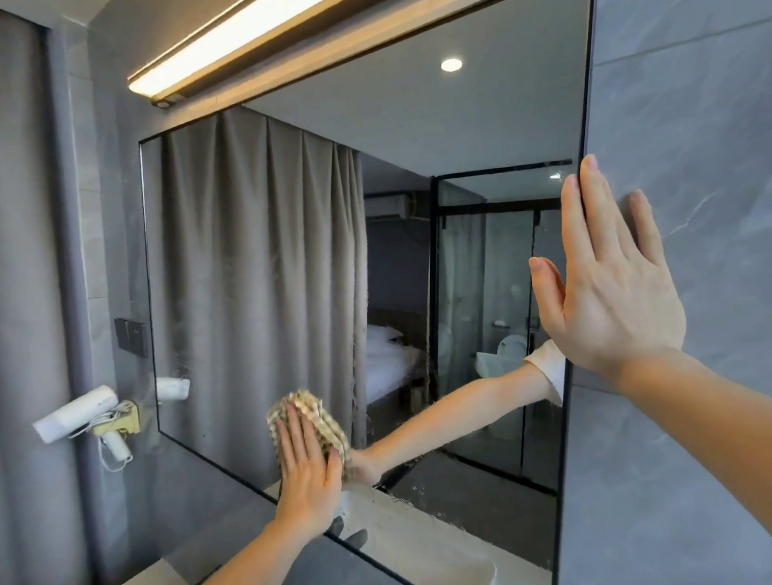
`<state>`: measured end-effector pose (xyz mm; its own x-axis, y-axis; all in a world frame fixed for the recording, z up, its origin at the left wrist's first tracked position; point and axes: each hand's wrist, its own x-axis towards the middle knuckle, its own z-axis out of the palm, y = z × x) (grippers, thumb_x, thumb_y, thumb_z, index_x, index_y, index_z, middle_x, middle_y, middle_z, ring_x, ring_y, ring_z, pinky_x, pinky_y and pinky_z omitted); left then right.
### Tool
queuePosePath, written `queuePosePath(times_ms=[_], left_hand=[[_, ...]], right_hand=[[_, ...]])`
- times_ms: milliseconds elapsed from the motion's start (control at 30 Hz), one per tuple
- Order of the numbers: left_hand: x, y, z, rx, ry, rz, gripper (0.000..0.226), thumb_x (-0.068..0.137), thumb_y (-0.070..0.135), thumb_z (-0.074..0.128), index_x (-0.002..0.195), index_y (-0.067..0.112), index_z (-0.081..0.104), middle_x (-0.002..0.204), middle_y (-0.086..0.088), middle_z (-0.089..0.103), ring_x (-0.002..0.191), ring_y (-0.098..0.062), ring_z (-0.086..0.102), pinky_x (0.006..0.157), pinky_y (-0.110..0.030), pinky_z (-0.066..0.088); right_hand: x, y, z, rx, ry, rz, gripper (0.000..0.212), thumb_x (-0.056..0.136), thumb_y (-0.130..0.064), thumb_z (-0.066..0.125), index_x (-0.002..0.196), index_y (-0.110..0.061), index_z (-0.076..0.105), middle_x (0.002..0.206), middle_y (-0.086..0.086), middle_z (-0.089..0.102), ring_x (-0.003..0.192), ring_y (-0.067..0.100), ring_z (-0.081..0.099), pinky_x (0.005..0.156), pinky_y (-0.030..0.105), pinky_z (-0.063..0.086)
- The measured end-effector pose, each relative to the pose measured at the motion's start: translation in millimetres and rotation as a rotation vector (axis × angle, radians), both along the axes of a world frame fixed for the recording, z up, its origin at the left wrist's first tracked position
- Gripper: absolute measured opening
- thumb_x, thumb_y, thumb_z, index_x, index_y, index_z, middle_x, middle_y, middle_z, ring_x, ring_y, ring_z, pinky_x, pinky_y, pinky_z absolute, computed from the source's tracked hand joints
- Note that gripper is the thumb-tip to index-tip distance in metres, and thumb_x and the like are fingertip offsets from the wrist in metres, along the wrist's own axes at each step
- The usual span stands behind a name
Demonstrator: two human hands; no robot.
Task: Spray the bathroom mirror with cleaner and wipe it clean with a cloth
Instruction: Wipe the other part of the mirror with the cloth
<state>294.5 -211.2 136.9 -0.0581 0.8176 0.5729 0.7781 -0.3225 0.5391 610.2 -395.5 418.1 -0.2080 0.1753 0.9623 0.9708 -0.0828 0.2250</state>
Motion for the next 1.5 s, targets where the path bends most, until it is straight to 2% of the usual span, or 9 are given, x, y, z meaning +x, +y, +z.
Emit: queuePosePath(times_ms=[233,433,533,633,767,967,1167,1333,1500], left_hand=[[-9.1,-8.4,5.8,-0.101,0.109,-0.059,0.087,0.089,0.062,-0.006,0.147,0.011,-0.045,0.152,0.003,-0.060,0.149,-0.023,-0.047,0.131,-0.052,-0.008],[25.0,-10.0,150.4,0.290,0.087,-0.107,0.080,0.104,0.049,0.017,0.160,0.022,-0.033,0.170,0.001,-0.036,0.159,-0.028,-0.029,0.131,-0.059,-0.002],[54.5,-6.7,233.0,0.492,0.110,-0.119,0.070,0.107,0.053,0.009,0.160,0.031,-0.032,0.176,-0.002,-0.022,0.163,-0.033,-0.015,0.130,-0.063,0.005],[81.0,-15.6,263.4,0.585,0.121,-0.128,0.069,0.105,0.059,0.000,0.161,0.033,-0.029,0.176,-0.001,-0.018,0.164,-0.034,-0.010,0.129,-0.064,0.008],[93.5,-37.1,216.6,0.665,0.184,-0.189,0.069,0.108,0.052,0.003,0.166,0.023,-0.017,0.177,-0.008,-0.012,0.163,-0.038,-0.008,0.128,-0.067,0.009],[84.9,-68.7,48.8,0.579,0.369,-0.221,0.090,0.101,0.045,0.043,0.169,0.010,-0.004,0.177,-0.015,-0.004,0.162,-0.044,-0.005,0.127,-0.067,0.007],[54.3,-62.2,-92.6,0.248,0.579,-0.120,0.104,0.092,0.063,0.053,0.163,-0.005,0.018,0.173,-0.029,0.001,0.152,-0.058,0.020,0.115,-0.068,0.023],[47.0,-59.6,-102.9,0.213,0.690,-0.072,0.097,0.091,0.062,0.053,0.154,-0.010,0.038,0.170,-0.034,0.007,0.153,-0.059,0.015,0.115,-0.069,0.021],[82.3,-78.6,-21.1,0.277,0.442,-0.144,0.096,0.100,0.053,0.043,0.167,0.000,-0.002,0.175,-0.024,-0.008,0.160,-0.051,0.003,0.123,-0.064,0.006]], right_hand=[[-1.3,0.3,0.4,0.002,0.001,0.008,0.074,0.108,-0.037,0.037,0.165,0.004,0.015,0.176,0.022,0.008,0.164,0.032,0.018,0.133,0.054,0.011],[-1.1,0.0,-0.1,0.004,0.000,0.016,0.074,0.107,-0.037,0.036,0.165,0.005,0.016,0.176,0.023,0.009,0.163,0.033,0.019,0.133,0.054,0.012],[-0.3,0.5,-0.7,0.006,0.006,0.013,0.074,0.107,-0.036,0.037,0.165,0.004,0.015,0.176,0.022,0.008,0.164,0.031,0.018,0.133,0.054,0.011],[-0.2,0.3,-1.1,0.003,0.005,0.011,0.074,0.107,-0.036,0.037,0.166,0.004,0.014,0.176,0.021,0.008,0.164,0.030,0.017,0.133,0.053,0.010],[-0.9,-0.5,-1.6,-0.006,0.005,0.007,0.074,0.108,-0.036,0.036,0.165,0.004,0.015,0.176,0.022,0.008,0.164,0.031,0.016,0.133,0.053,0.010],[-1.4,-1.4,-1.2,-0.017,0.006,0.008,0.074,0.109,-0.037,0.035,0.166,0.003,0.012,0.177,0.021,0.006,0.164,0.030,0.015,0.133,0.053,0.009],[0.7,-2.4,-1.2,-0.013,-0.003,0.007,0.072,0.111,-0.035,0.038,0.166,0.003,0.011,0.177,0.021,0.006,0.164,0.030,0.015,0.133,0.053,0.009],[-1.3,-4.2,-0.6,-0.022,-0.003,0.013,0.073,0.111,-0.035,0.040,0.166,0.003,0.011,0.177,0.021,0.006,0.164,0.030,0.014,0.134,0.052,0.007],[-1.8,-4.7,-0.7,-0.021,0.006,0.012,0.073,0.111,-0.035,0.040,0.166,0.002,0.011,0.177,0.021,0.006,0.164,0.030,0.014,0.134,0.052,0.008]])
